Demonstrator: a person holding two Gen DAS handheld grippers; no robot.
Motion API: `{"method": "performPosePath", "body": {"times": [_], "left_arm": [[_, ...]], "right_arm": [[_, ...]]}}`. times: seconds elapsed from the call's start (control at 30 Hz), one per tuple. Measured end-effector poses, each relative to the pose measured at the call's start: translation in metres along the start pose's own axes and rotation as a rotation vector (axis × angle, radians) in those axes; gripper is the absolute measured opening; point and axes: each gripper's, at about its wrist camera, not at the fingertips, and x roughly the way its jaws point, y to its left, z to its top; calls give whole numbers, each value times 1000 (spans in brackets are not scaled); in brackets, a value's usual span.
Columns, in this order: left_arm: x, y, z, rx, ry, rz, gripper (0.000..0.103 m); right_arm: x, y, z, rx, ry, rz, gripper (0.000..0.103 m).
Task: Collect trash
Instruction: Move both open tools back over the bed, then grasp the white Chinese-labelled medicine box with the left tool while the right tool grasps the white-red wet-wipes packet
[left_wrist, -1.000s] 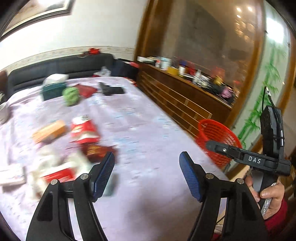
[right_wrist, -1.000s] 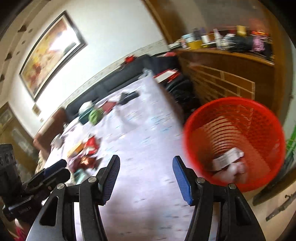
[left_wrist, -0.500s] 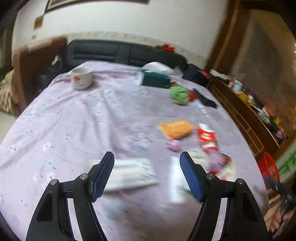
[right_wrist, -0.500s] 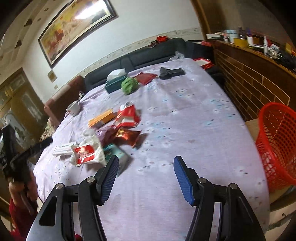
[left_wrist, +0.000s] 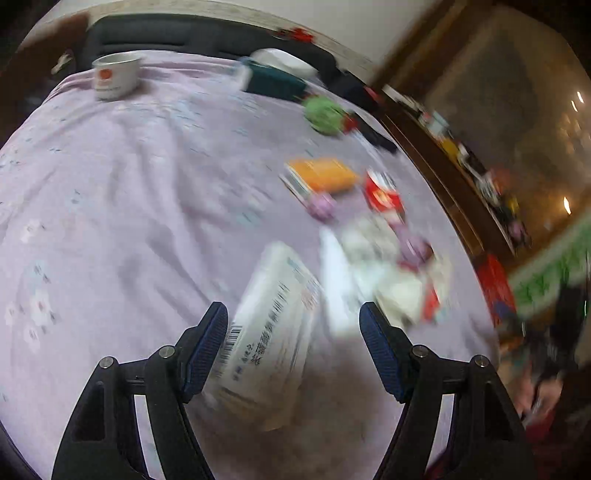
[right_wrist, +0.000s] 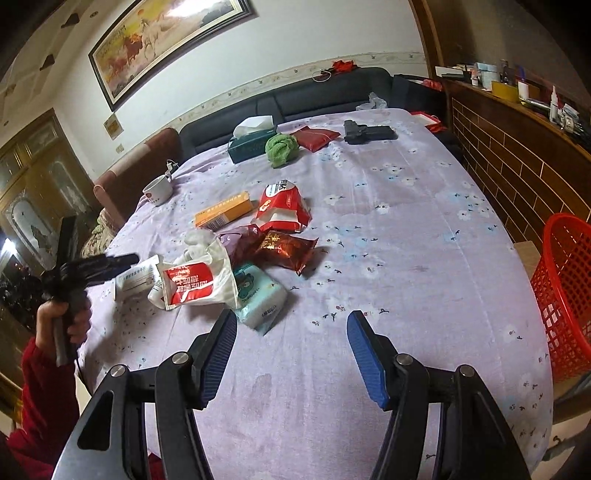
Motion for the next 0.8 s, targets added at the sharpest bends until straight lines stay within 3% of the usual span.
{"method": "performPosePath", "body": {"times": [0.17,0.37,0.43,0.5,0.8], "left_arm": [[8,-34,-18,107,-16,146,73],[27,-36,-25,105,-27,303,73],[30,-34,-24,89,-39,301,67],[32,-37,-25,103,-59,336,51],[13,-35,-38,45,-166,295,50]], "right_arm": [[8,1,2,3,15,8,67],[24,12,11,-1,43,69,67],[31,16,15,-1,59,77,67],[39,21,18,-1,77,100,67],[92,44,40,-41,115,131,66]]}}
